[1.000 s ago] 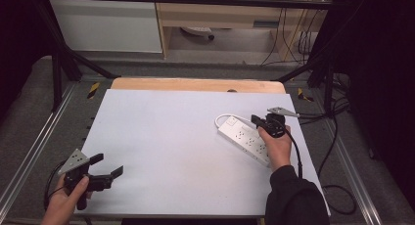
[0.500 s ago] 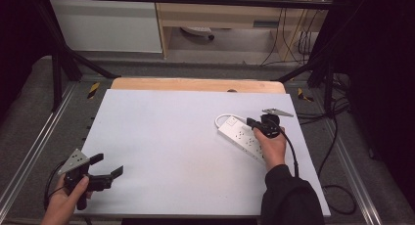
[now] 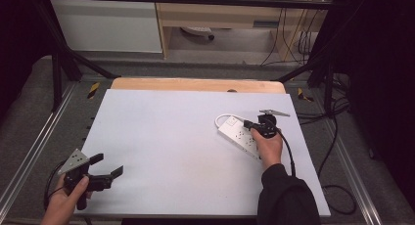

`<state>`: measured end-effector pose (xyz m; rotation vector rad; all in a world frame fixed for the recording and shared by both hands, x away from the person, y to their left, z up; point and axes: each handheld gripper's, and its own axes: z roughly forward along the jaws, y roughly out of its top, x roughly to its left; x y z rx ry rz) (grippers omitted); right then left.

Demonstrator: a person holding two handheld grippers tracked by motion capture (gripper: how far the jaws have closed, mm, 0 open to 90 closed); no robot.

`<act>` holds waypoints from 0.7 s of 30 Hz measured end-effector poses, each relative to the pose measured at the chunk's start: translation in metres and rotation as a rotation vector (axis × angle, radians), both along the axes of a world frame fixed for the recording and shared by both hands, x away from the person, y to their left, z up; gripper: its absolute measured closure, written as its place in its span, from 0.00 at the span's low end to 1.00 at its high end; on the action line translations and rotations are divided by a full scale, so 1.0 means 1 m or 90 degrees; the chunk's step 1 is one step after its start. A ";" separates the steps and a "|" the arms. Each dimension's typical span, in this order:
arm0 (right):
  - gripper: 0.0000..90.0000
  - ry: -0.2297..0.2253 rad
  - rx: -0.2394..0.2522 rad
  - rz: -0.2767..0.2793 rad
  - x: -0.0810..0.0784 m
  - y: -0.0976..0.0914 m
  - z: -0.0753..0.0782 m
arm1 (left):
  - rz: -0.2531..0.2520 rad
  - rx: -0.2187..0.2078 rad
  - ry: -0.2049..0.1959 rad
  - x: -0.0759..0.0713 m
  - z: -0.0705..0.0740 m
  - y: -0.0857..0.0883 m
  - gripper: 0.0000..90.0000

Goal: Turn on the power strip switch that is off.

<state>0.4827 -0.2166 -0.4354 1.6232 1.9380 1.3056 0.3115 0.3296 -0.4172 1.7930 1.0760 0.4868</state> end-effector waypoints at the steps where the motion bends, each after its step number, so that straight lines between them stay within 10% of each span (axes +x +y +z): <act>1: 1.00 0.002 -0.001 0.000 0.000 0.000 0.000 | 0.000 0.000 0.000 0.000 0.000 0.000 0.07; 21: 1.00 0.015 -0.011 -0.001 0.003 0.004 -0.003 | -0.001 0.000 0.000 0.000 0.000 0.000 0.07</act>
